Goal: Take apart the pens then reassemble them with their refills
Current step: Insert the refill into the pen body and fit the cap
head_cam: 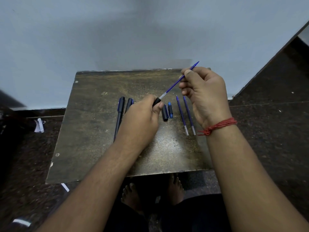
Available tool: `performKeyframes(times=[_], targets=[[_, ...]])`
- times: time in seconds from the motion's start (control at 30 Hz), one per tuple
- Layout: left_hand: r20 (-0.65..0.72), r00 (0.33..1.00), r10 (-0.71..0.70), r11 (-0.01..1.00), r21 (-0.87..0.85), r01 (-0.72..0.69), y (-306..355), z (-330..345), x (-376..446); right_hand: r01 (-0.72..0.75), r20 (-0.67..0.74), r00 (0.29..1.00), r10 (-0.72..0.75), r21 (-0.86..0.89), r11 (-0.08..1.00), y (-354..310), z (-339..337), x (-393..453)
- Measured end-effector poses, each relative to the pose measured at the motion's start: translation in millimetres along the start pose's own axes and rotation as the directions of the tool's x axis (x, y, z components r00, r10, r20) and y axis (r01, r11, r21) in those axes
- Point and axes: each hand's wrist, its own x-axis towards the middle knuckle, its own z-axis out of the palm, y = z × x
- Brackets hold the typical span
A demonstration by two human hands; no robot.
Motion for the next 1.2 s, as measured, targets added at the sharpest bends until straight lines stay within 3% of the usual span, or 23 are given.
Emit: performKeyframes(times=[0.43,0.9,1.07,1.2], targets=[[-0.062,0.998,0.023,0.997,-0.070,-0.027,-5,1,2,-0.036,0.358,0.929,0.098,-0.177,0.984,19,11,-9],[-0.132,0.991,0.027,0.990,-0.132,-0.045,-8,1,2,-0.022,0.391,0.917,0.079,-0.147,0.989,23,17,-12],[-0.106,0.994,0.042,0.995,-0.085,-0.051,-5,1,1,0.010,0.259,0.966,0.016,-0.099,0.995,17,8,-8],[-0.090,0.995,0.043,0.995,-0.081,-0.050,-6,1,0,0.048,0.244,0.970,-0.012,-0.143,0.989,17,10,-9]])
